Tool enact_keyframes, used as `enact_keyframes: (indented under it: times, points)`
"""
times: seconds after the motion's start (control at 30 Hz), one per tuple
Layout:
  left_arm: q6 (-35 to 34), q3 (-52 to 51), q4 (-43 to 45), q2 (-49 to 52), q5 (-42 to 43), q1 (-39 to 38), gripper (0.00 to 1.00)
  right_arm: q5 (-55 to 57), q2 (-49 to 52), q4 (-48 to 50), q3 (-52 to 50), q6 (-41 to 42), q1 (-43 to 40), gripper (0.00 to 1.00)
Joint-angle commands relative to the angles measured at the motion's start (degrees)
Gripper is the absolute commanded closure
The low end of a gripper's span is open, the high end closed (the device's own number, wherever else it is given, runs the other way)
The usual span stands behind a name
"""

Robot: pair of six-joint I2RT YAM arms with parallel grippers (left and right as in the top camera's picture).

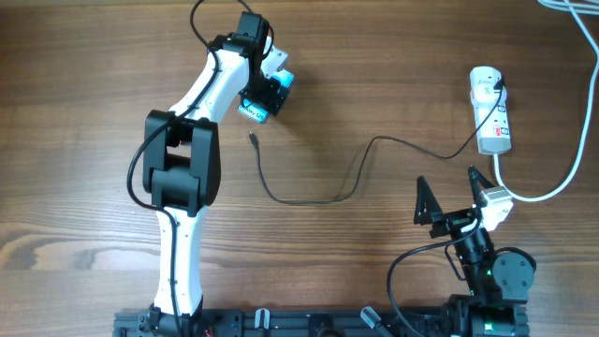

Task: Plug charger to phone and switch on socket
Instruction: 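Lower the left gripper and grasp the teal phone by its sides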

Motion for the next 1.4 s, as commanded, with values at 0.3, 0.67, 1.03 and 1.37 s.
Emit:
enact_keyframes:
  times: [0.3, 0.67, 1.03, 1.37]
  points:
    - [0.9, -0.2, -3.2, 6.2, -3.1, -1.1, 0.07, -0.1, -0.6, 0.1, -0.1, 0.1, 0.1, 0.00]
    - [0.7, -0.2, -6.3, 6.3, -2.2, -1.1, 0.06, -0.1, -0.6, 0.1, -0.1, 0.1, 0.1, 0.00]
    - [-0.2, -0.2, -6.6, 7.0, -0.3, -1.1, 0.12, -0.1, -0.6, 0.1, -0.1, 0.1, 0.1, 0.00]
    - [-5.1, -0.2, -4.5, 9.7, -1.1, -1.1, 0.17, -0.1, -0.6, 0.1, -0.1, 0.1, 0.1, 0.00]
